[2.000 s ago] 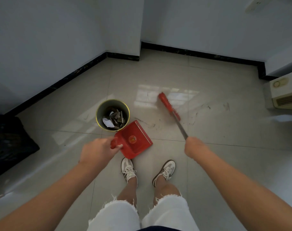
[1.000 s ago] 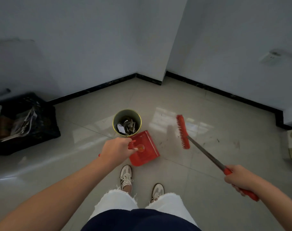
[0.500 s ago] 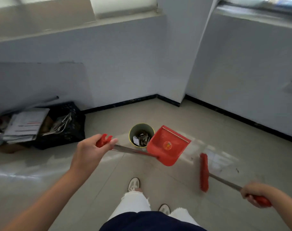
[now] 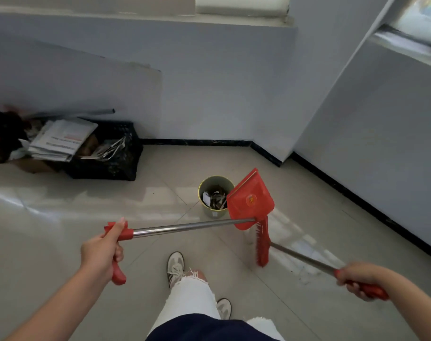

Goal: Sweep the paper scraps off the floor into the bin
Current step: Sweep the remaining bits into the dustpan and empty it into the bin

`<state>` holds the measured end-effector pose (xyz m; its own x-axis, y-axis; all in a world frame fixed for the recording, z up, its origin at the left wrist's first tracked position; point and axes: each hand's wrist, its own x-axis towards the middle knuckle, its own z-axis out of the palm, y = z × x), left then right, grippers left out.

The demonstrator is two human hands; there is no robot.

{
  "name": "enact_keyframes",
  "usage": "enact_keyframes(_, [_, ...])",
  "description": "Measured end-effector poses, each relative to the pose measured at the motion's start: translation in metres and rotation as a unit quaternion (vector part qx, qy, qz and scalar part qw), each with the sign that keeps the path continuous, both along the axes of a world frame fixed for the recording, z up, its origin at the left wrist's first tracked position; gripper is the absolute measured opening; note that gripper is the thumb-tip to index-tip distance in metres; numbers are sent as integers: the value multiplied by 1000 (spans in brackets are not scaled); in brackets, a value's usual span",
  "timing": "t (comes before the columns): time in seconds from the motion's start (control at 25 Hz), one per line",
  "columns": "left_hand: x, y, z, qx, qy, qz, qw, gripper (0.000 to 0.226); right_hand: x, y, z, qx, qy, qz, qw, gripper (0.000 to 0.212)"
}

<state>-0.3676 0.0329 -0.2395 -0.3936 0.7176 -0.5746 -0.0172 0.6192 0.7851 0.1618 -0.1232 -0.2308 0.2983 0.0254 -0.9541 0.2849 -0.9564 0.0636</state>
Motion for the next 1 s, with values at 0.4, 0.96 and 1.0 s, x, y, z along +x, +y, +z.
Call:
enact_keyframes(0.4, [-20, -51, -69, -109, -193, 207, 953, 23, -7, 62, 7, 49, -75, 86, 992, 12])
enact_keyframes(0.96, [-20, -80, -57, -276, -371, 385, 799, 39, -12, 68, 7, -1, -46, 111, 993, 10])
enact_keyframes(1.0, [-19, -86, -57, -280, -382, 390, 790, 38, -13, 66, 4, -3, -46, 111, 993, 9])
